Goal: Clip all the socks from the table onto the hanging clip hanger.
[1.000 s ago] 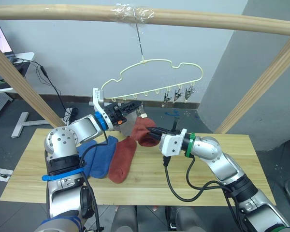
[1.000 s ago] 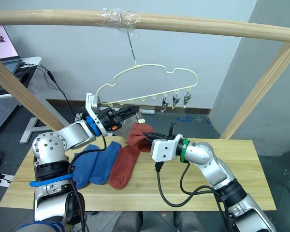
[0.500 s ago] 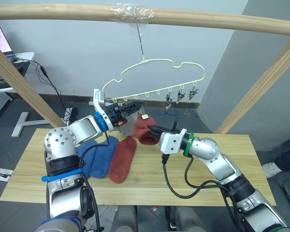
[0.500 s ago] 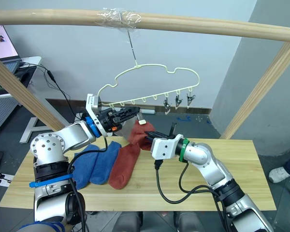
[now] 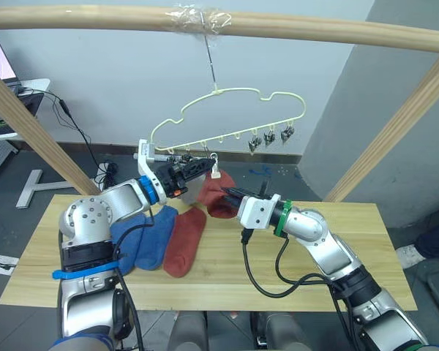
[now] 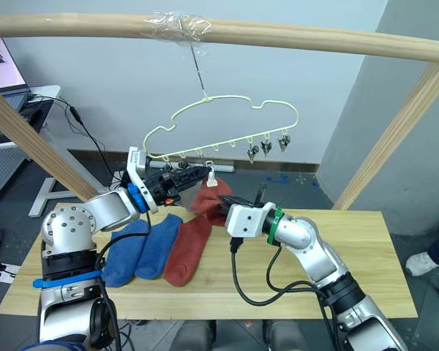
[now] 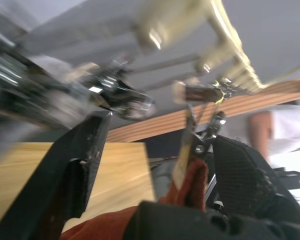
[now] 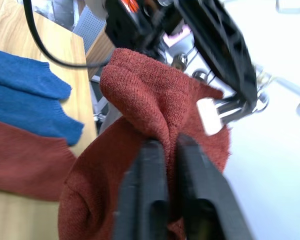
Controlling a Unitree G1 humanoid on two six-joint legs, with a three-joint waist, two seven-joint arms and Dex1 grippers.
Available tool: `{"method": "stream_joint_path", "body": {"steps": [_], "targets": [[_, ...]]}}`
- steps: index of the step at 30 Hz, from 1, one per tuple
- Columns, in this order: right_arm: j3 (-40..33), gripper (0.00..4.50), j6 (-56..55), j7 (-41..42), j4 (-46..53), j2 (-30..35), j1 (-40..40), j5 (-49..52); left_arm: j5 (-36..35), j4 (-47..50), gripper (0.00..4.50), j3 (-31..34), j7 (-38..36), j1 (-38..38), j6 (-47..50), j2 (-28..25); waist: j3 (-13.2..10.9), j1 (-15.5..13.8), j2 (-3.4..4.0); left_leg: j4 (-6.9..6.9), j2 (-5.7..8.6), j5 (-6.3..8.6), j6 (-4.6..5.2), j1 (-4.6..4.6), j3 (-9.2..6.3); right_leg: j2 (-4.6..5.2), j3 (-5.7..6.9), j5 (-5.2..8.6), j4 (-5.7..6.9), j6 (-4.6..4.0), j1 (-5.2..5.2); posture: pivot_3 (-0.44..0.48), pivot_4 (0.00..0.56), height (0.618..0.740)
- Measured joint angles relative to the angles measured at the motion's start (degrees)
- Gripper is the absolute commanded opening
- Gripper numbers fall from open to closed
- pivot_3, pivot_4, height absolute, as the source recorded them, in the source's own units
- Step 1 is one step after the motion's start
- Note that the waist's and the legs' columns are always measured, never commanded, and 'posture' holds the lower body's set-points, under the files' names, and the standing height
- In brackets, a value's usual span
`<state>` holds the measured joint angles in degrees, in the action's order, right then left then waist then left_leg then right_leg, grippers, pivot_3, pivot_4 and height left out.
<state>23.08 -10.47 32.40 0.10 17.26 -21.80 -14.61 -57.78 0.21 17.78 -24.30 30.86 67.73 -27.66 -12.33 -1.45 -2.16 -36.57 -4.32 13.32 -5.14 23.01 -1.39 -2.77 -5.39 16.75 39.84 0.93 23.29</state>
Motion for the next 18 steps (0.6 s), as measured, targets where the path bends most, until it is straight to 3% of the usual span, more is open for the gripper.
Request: {"method": "stream_joint_path", "body": {"steps": [5,8,10,14,18], "targets": [[-2.31,3.36,9.35,-0.27,4.10,-1.01,8.29,2.61,2.58,8.11,3.52,-2.94,-9.80,-4.36,-3.05,-9.75,-0.02,-0.53,0.01,0.40,-0.02,-0.02,-0.03,0.01,-0.03,0.05,0.03,0.09,-0.17,-0.14,0.06,0.239,0.193,0.740],[-6.19,4.43,21.00,-3.21,11.51,-6.29,13.98,6.73,5.06,11.20,3.52,-4.24,-13.82,-5.60,-7.18,-11.94,-0.06,-1.45,0.07,0.54,-0.08,-0.02,-0.04,0.01,-0.05,0.05,0.04,0.16,-0.24,-0.25,0.09,0.246,0.196,0.740],[-9.07,4.47,30.10,-7.52,17.71,-11.84,15.10,9.20,8.86,13.05,3.52,-6.07,-14.77,-7.01,-11.70,-12.37,-0.13,-1.59,0.18,0.55,-0.12,-0.03,-0.08,0.04,0.00,0.04,-0.01,0.18,-0.24,-0.29,0.17,0.245,0.200,0.740],[-12.67,4.47,42.67,-13.14,28.24,-16.88,13.70,11.25,15.77,17.66,3.52,-8.49,-15.02,-12.85,-19.03,-13.13,-0.18,-1.61,0.24,0.63,-0.13,-0.03,-0.10,0.06,0.06,0.03,-0.07,0.19,-0.38,-0.29,0.22,0.224,0.208,0.740],[-13.49,3.60,50.26,-18.59,33.86,-20.91,10.59,11.47,18.41,19.82,3.52,-8.76,-17.94,-18.59,-25.92,-11.93,-0.24,-1.64,0.33,0.67,-0.17,-0.04,-0.11,0.45,0.07,0.00,-0.04,0.21,-0.39,-0.32,0.65,0.224,0.208,0.740]]}}
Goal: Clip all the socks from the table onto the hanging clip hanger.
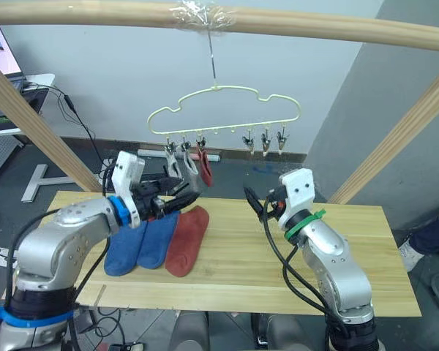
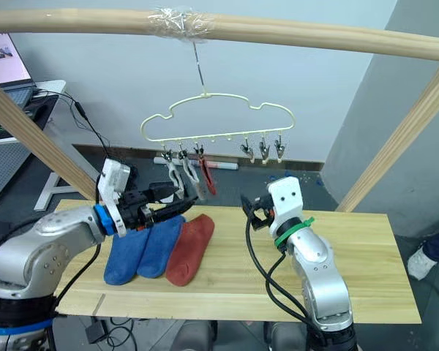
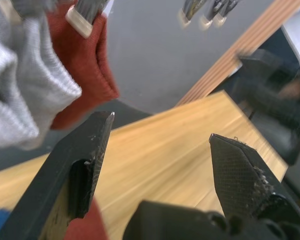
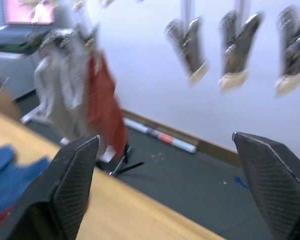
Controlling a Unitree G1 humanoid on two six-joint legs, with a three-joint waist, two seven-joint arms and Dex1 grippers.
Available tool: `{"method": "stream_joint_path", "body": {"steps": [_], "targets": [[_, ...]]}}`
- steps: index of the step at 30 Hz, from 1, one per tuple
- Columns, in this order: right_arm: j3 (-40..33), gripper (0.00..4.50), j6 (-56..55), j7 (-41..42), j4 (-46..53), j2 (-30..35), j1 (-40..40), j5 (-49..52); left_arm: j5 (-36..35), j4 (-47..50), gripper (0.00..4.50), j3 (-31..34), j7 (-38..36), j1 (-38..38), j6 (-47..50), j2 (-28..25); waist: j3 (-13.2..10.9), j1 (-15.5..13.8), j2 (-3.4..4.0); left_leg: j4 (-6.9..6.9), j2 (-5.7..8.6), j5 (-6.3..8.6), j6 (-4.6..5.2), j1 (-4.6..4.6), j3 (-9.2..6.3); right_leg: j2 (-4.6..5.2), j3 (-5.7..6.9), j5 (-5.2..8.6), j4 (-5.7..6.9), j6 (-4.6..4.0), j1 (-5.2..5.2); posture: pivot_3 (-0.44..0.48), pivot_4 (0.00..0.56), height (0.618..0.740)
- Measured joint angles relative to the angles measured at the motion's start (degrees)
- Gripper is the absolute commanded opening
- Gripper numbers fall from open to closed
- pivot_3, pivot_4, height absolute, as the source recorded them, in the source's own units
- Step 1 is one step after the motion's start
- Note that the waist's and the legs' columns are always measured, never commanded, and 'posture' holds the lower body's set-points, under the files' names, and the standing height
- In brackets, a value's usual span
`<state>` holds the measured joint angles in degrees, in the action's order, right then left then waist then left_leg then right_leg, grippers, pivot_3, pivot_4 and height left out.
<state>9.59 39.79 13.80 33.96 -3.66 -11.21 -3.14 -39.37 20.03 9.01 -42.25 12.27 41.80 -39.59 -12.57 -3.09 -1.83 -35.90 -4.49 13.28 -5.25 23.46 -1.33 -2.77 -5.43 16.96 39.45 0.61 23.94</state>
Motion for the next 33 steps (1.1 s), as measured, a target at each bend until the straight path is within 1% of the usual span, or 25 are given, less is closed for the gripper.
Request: {"method": "stream_joint_path", "body": {"steps": [1,3,7,10,14,16,18,26,33], "targets": [[0.21,3.23,1.53,-1.80,0.56,-0.28,-1.68,-0.14,-0.68,-0.58,3.52,0.41,-1.73,0.12,-2.11,1.64,0.00,-0.05,0.00,-0.06,0.00,-0.02,-0.01,0.29,-0.05,-0.03,0.09,-0.01,0.05,0.00,0.23,0.198,0.209,0.740],[1.12,3.23,3.14,-3.96,0.67,-0.64,-3.64,-0.23,-0.75,-2.58,3.52,0.50,-4.32,0.82,-5.58,2.65,0.00,-0.16,0.00,-0.08,0.01,-0.02,-0.02,0.38,-0.10,-0.04,0.15,-0.01,0.05,0.00,0.29,0.194,0.208,0.740],[1.48,3.23,3.60,-7.27,0.09,-1.11,-6.42,-0.14,2.02,-5.88,3.52,0.56,-8.35,2.41,-14.54,3.41,0.00,0.00,0.00,-0.08,0.04,-0.01,0.00,0.40,0.02,-0.03,0.15,-0.02,-0.04,-0.01,0.29,0.194,0.210,0.740],[1.52,3.23,2.90,-8.44,-2.11,-1.35,-7.86,0.03,2.50,-7.33,3.52,0.54,-9.32,3.16,-17.36,4.32,0.00,0.10,0.00,-0.07,0.04,-0.01,0.00,0.43,0.02,-0.03,0.18,-0.04,-0.08,-0.06,0.29,0.205,0.209,0.740],[1.11,3.23,0.93,-9.53,-6.79,-1.98,-10.36,0.46,2.33,-7.38,3.52,0.31,-9.63,4.43,-18.16,5.89,0.00,0.14,0.00,-0.07,0.03,-0.01,0.01,0.44,-0.03,-0.04,0.27,-0.06,-0.03,-0.09,0.29,0.212,0.209,0.740],[0.93,2.85,-0.06,-10.10,-7.96,-2.36,-11.40,1.09,2.06,-7.25,3.52,0.31,-9.37,5.19,-18.05,6.08,0.00,0.14,0.00,-0.08,0.03,-0.01,0.01,0.44,-0.03,-0.05,0.28,-0.07,0.00,-0.10,0.29,0.218,0.209,0.740],[0.68,2.31,-0.83,-10.37,-9.23,-2.73,-12.34,1.57,1.55,-6.86,3.52,0.31,-8.73,5.70,-17.53,6.46,0.00,0.13,0.00,-0.09,0.03,-0.01,0.01,0.44,-0.03,-0.05,0.28,-0.08,0.01,-0.11,0.28,0.222,0.209,0.740],[0.22,2.31,-2.07,-10.91,-12.30,-2.86,-12.87,2.34,1.36,-5.01,3.52,0.32,-6.99,5.39,-17.13,7.30,0.00,0.05,-0.01,-0.09,0.03,-0.01,0.01,0.43,-0.05,-0.05,0.30,-0.11,0.05,-0.18,0.28,0.232,0.211,0.740],[-1.95,2.31,-3.21,-11.64,-15.78,-4.32,-15.40,3.25,1.07,-4.70,3.52,0.34,-6.61,5.82,-17.13,7.88,0.00,0.00,-0.01,-0.12,0.03,-0.01,0.02,0.41,-0.06,-0.06,0.32,-0.12,0.13,-0.19,0.28,0.235,0.210,0.740]]}}
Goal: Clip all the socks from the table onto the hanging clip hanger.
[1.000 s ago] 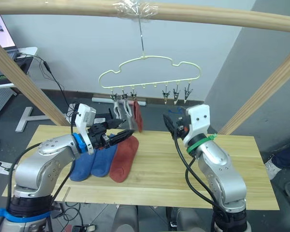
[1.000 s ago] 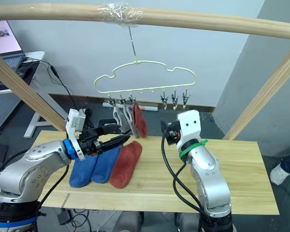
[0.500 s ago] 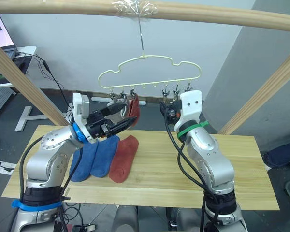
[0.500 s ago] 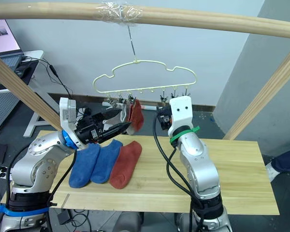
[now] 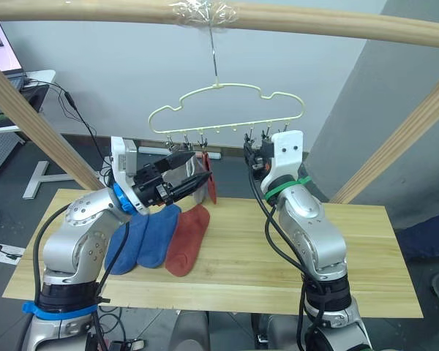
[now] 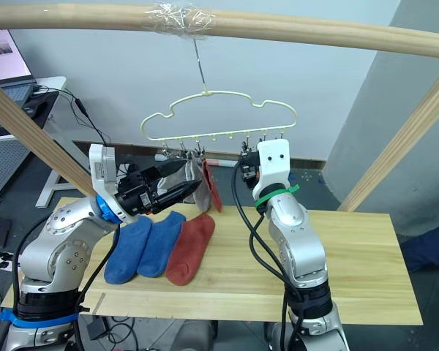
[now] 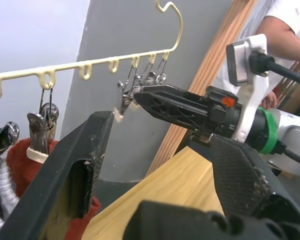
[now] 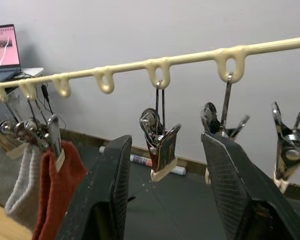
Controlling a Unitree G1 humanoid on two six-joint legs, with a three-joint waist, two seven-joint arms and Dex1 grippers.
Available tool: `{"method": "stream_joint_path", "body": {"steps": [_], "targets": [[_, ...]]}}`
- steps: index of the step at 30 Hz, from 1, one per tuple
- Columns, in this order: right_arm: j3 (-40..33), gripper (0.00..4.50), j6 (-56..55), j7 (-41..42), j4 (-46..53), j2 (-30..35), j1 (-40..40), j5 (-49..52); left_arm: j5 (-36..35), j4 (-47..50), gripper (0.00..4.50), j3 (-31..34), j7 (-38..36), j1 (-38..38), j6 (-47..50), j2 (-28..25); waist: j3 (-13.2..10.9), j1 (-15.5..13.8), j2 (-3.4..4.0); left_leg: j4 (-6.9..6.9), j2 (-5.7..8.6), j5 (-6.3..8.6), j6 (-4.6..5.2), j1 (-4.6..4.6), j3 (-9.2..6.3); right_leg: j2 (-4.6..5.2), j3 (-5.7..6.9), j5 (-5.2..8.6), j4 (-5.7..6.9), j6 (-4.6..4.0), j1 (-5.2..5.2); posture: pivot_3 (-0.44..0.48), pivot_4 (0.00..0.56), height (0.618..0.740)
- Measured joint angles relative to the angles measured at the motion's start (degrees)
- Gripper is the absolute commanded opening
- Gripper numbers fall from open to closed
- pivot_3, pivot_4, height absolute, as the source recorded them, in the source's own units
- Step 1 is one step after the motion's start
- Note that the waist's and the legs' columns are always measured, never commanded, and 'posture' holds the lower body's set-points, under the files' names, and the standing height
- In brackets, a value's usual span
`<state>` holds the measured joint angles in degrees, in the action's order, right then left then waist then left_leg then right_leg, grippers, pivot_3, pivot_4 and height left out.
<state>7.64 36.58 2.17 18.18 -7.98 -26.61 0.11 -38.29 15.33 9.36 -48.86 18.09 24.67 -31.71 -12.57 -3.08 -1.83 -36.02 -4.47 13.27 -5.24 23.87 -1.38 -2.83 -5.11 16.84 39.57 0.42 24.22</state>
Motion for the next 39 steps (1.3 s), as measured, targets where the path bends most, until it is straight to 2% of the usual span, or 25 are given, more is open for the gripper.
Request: {"method": "stream_joint_path", "body": {"steps": [15,39], "targets": [[-0.81,2.31,-4.72,-0.95,-8.54,-0.37,-4.08,2.17,-2.02,1.01,3.52,0.04,2.57,0.66,1.37,0.57,0.00,-0.09,0.00,-0.01,0.00,0.00,0.00,0.00,-0.02,0.00,0.02,-0.07,0.07,-0.12,0.00,0.245,0.209,0.740],[0.77,2.31,-6.37,0.13,-9.74,-0.12,-6.02,7.70,-2.21,1.27,3.52,0.04,4.32,2.17,1.34,0.64,0.00,-0.20,0.00,-0.04,0.01,0.00,0.00,-0.03,-0.05,0.00,0.05,-0.07,0.22,-0.12,0.01,0.257,0.211,0.740]]}}
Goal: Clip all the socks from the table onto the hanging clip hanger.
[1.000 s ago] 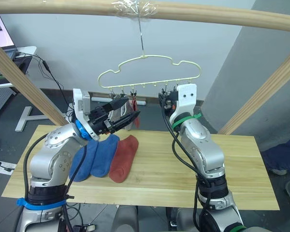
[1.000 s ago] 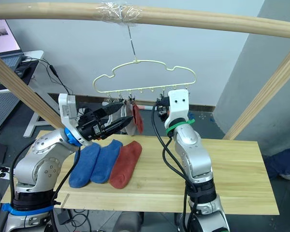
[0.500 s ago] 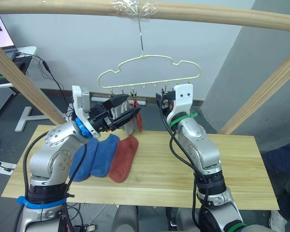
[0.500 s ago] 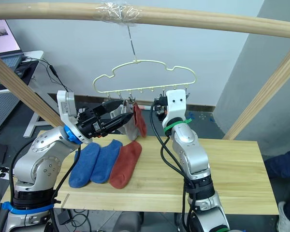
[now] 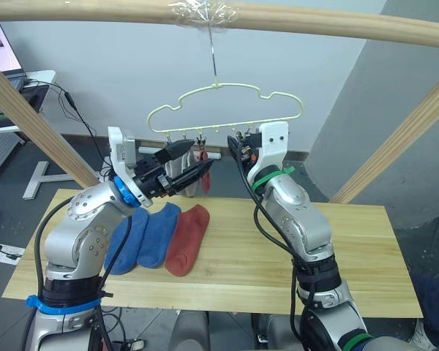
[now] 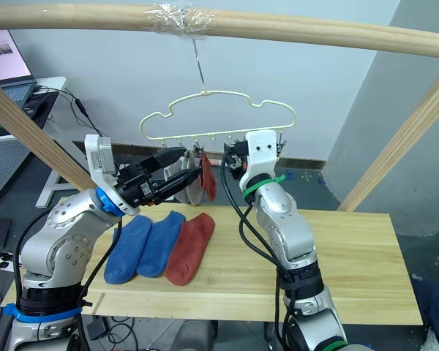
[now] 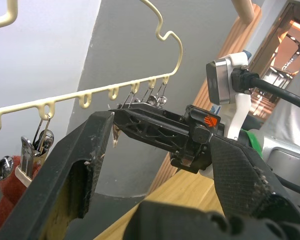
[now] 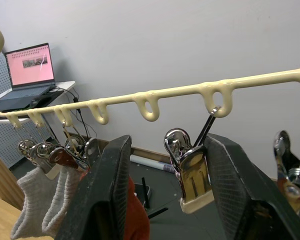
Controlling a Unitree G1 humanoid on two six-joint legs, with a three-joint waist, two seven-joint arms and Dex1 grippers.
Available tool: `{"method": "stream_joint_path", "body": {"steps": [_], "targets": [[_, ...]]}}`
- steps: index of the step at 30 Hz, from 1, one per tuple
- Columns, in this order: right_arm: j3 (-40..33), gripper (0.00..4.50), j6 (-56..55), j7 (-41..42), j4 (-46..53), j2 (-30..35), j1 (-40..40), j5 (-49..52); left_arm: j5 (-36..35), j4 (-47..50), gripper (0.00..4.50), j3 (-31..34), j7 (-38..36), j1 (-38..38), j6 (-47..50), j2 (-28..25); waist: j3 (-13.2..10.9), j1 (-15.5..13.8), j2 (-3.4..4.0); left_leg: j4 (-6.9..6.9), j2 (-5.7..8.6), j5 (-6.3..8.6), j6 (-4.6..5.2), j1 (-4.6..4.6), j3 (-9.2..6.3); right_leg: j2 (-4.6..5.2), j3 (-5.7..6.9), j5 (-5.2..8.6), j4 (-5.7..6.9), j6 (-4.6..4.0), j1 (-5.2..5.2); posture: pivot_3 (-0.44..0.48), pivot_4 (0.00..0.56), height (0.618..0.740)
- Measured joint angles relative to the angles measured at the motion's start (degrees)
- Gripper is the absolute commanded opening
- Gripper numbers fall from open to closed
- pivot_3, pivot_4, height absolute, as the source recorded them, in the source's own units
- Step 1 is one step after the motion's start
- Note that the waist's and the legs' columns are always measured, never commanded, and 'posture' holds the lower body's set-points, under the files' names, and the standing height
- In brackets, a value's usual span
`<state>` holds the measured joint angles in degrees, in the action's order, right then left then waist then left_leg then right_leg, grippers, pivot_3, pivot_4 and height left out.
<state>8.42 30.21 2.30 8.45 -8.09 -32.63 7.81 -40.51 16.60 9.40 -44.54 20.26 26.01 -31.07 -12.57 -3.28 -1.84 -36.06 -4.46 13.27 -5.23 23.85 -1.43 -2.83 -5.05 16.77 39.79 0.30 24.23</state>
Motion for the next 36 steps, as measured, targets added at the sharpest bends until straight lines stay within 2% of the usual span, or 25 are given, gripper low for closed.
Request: {"method": "stream_joint_path", "body": {"steps": [15,24,36], "targets": [[-0.31,2.31,1.76,-3.44,-0.61,0.11,-0.10,-0.36,0.00,0.88,3.52,0.00,0.06,-0.04,0.00,1.03,0.00,0.00,0.00,0.00,0.00,0.00,0.00,-0.01,0.00,0.00,0.00,0.00,0.02,0.00,0.00,0.247,0.214,0.740],[1.13,2.31,7.01,-6.53,7.42,-0.56,4.71,-2.03,0.00,0.87,3.52,-0.01,-0.04,-0.10,-0.01,1.07,0.00,0.04,0.00,0.00,0.00,0.00,0.00,-0.01,-0.01,0.00,0.00,0.02,0.04,0.03,0.01,0.236,0.215,0.740],[1.66,2.31,9.06,-7.35,9.69,-0.61,5.06,-2.06,0.00,0.87,3.52,-0.01,-0.11,-0.12,-0.08,1.08,0.00,0.08,0.00,-0.01,0.00,0.00,0.00,-0.01,-0.01,0.00,0.00,0.05,0.04,0.08,0.01,0.240,0.208,0.740]]}}
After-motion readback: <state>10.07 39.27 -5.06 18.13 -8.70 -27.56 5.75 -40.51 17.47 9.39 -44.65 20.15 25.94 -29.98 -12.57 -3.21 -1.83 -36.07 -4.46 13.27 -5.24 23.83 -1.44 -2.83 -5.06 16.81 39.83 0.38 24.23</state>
